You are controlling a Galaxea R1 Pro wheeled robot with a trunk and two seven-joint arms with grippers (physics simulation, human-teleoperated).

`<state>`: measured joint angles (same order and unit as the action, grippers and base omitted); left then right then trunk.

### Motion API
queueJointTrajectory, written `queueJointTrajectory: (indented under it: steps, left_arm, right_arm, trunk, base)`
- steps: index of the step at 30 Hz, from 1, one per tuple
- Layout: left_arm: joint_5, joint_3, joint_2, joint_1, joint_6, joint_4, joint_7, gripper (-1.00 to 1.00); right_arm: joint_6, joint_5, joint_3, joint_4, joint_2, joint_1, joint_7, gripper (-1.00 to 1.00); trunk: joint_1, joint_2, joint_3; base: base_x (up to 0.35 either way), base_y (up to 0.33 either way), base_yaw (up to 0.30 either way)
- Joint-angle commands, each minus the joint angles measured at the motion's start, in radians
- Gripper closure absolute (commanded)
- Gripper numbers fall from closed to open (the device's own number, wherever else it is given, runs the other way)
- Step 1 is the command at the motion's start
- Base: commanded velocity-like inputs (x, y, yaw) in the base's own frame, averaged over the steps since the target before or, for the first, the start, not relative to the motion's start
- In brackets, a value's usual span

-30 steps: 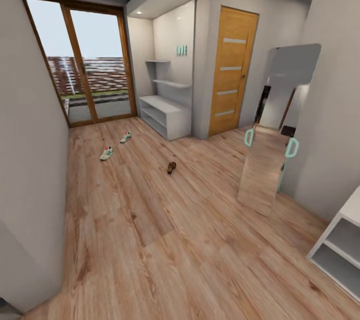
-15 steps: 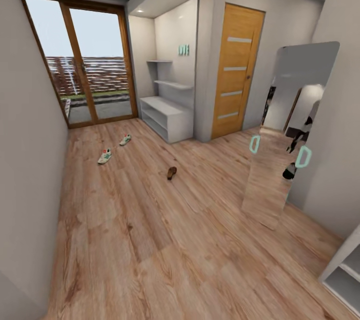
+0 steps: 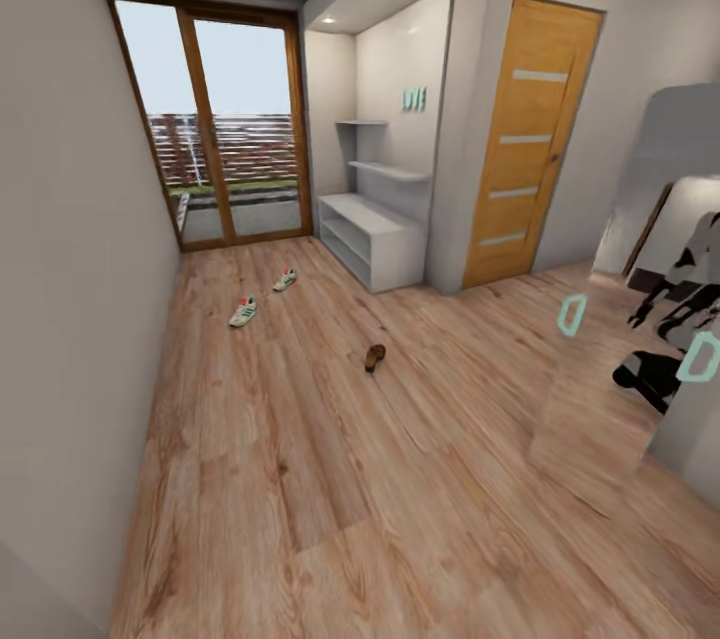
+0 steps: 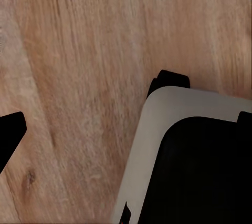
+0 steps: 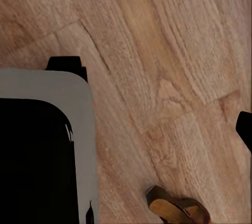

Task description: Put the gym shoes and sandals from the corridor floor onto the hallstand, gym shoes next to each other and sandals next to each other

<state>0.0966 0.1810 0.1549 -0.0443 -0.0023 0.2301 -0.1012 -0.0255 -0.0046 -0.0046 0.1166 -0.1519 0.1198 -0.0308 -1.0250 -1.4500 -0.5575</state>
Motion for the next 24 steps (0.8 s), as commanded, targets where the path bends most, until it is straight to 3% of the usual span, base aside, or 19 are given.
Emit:
queueJointTrajectory:
  steps: [1, 14, 24]
  left_arm:
    - [0.0, 0.0, 0.0, 0.0, 0.0, 0.0, 0.0, -1.0]
    - [0.0, 0.0, 0.0, 0.0, -0.001, 0.0, 0.0, -1.0]
    - [0.0, 0.0, 0.0, 0.0, -0.001, 0.0, 0.0, -1.0]
  right_arm:
    - [0.0, 0.0, 0.0, 0.0, 0.0, 0.0, 0.0, -1.0]
    - [-0.002, 0.0, 0.0, 0.0, 0.0, 0.0, 0.0, -1.0]
    - [-0.002, 0.0, 0.0, 0.0, -0.001, 0.0, -0.001, -1.0]
  trunk:
    - [0.0, 0.0, 0.0]
    - [0.0, 0.0, 0.0]
    - [0.0, 0.0, 0.0]
  base:
    - [0.321, -0.006, 0.279]
    - [0.321, -0.002, 0.268]
    - [0.321, 0.0, 0.079]
